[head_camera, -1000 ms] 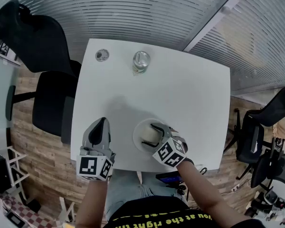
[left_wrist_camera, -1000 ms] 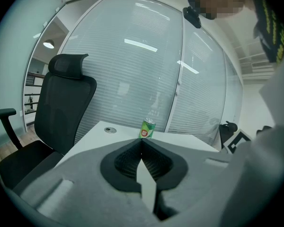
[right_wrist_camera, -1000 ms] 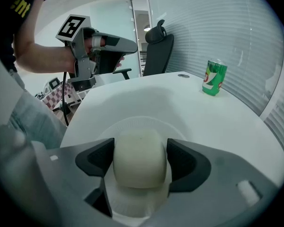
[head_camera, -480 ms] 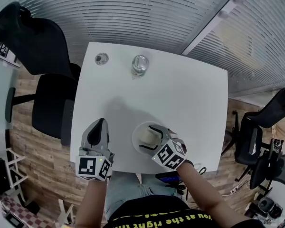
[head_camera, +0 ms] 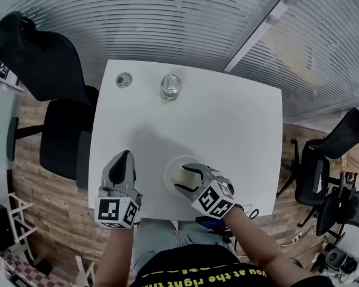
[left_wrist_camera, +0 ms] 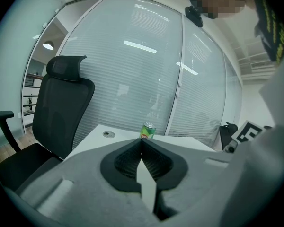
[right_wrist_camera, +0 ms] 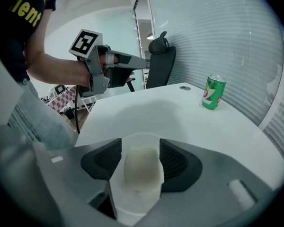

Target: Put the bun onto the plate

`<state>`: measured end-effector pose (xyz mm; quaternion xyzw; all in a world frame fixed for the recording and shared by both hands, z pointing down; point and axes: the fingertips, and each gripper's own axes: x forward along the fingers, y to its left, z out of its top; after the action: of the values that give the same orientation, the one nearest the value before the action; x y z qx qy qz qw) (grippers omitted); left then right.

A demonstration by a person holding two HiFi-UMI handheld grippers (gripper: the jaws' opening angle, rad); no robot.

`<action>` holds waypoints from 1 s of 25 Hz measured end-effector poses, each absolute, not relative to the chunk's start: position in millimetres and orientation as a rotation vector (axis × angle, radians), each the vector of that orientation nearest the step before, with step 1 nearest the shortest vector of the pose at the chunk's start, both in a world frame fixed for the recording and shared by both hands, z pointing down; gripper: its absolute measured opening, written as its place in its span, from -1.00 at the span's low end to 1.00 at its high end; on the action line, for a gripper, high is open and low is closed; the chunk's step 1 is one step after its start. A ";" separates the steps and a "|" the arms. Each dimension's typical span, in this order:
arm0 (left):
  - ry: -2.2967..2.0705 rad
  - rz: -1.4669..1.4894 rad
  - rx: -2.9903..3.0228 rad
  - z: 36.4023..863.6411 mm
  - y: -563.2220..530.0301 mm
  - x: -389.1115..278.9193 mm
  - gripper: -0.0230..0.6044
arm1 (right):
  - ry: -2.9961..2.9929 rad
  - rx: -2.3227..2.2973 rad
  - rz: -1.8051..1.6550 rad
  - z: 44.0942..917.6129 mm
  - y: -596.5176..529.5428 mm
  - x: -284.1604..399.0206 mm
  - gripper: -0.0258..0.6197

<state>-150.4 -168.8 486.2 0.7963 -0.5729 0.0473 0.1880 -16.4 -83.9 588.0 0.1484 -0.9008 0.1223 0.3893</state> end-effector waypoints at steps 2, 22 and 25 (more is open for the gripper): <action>-1.609 0.133 2.247 484.3 -170.7 -149.3 -0.93 | -2.303 0.389 0.303 583.3 -86.0 -16.6 -0.20; -1.572 0.137 2.324 464.1 -178.4 -139.0 -0.93 | -2.361 0.539 0.300 549.8 -106.2 -2.1 -0.90; -1.568 0.132 2.339 460.1 -178.1 -136.6 -0.93 | -2.381 0.579 0.273 538.7 -110.2 3.0 -0.90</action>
<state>-136.6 -178.1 460.1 0.8189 -0.5491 0.0462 0.1607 3.0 -110.2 538.7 0.2217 -0.9111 0.1043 0.3314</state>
